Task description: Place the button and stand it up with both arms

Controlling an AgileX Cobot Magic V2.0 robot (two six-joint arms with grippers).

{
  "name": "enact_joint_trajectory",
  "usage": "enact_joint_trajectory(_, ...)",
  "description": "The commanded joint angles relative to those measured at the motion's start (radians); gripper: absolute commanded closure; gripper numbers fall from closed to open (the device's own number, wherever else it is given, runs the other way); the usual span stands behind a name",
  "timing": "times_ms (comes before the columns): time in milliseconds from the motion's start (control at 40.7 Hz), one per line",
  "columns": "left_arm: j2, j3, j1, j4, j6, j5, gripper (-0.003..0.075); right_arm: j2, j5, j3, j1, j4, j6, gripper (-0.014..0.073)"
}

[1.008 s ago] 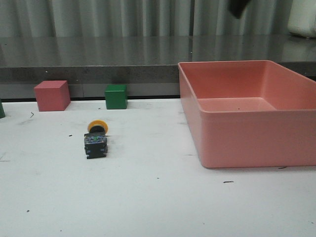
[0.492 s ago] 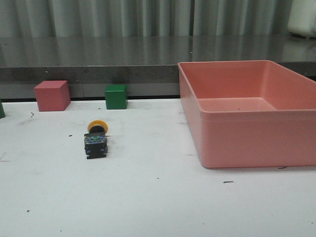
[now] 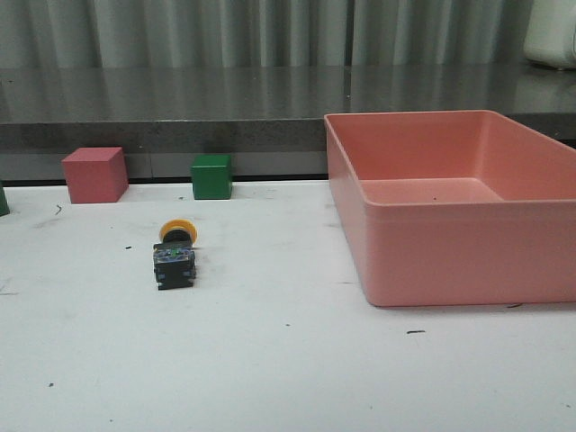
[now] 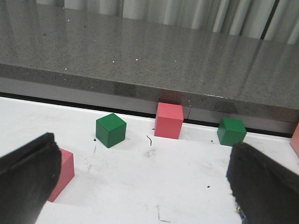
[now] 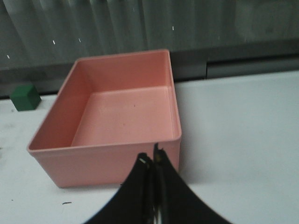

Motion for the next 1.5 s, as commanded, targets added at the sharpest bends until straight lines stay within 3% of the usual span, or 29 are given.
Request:
enact_joint_trajectory(0, 0.021, -0.035, 0.002, -0.033, -0.007, -0.087, 0.0029, -0.022, -0.084, -0.020, -0.006, -0.018, -0.011, 0.0655)
enact_joint_trajectory(172, 0.056, -0.035, 0.002, -0.045, -0.007, -0.084, 0.0029, 0.067, -0.104, -0.018, -0.006, -0.018, -0.011, 0.0655)
enact_joint_trajectory(541, 0.128, -0.090, -0.029, -0.063, -0.007, -0.069, 0.0029, 0.062, -0.108, -0.020, -0.006, -0.036, -0.011, 0.0655)
enact_joint_trajectory(639, 0.229, -0.151, -0.107, -0.063, -0.007, -0.063, 0.0029, 0.062, -0.108, -0.020, -0.006, -0.036, -0.011, 0.0655)
enact_joint_trajectory(885, 0.569, -0.339, -0.468, -0.063, -0.009, -0.035, 0.0029, 0.062, -0.107, -0.020, -0.006, -0.036, -0.011, 0.0655)
enact_joint_trajectory(1057, 0.834, -0.529, -0.575, -0.128, -0.015, 0.131, 0.0029, 0.062, -0.107, -0.020, -0.006, -0.036, -0.011, 0.0655)
enact_joint_trajectory(1303, 1.210, -0.875, -0.553, -0.165, -0.019, 0.525, 0.0029, 0.062, -0.106, -0.020, -0.006, -0.036, -0.011, 0.0655)
enact_joint_trajectory(1475, 1.425, -1.082, -0.518, -0.160, -0.043, 0.695, 0.0029, 0.062, -0.106, -0.020, -0.006, -0.036, -0.011, 0.0655)
